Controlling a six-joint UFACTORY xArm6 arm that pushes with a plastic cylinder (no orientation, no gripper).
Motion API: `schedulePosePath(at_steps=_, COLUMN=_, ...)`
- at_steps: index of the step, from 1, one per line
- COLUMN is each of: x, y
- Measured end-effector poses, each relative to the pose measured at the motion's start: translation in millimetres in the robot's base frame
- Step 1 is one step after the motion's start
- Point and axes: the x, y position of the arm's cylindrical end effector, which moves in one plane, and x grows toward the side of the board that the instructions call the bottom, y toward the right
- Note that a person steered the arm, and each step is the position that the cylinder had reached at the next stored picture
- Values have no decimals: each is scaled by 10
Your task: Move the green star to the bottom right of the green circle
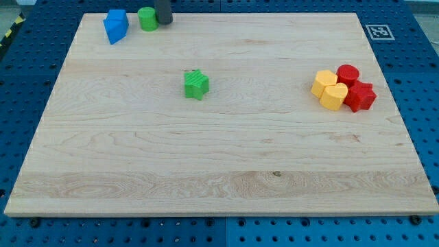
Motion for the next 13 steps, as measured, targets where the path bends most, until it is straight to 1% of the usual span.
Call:
schedulePosePath(at_steps=1, x=0, y=-256)
schedulePosePath(at_steps=3, x=-1, y=-290)
schedulePosePath(at_steps=4, x=14, y=-187)
schedulePosePath(at_steps=5, x=191, y=181)
schedulePosePath(at_steps=7, x=200, y=198)
schedulePosePath(at_steps=8, x=490, y=305)
schedulePosePath(at_steps=10, x=1153, y=730)
schedulePosePath(at_steps=11, x=1456, y=1168)
schedulePosePath(at_steps=13, x=1460, y=1187)
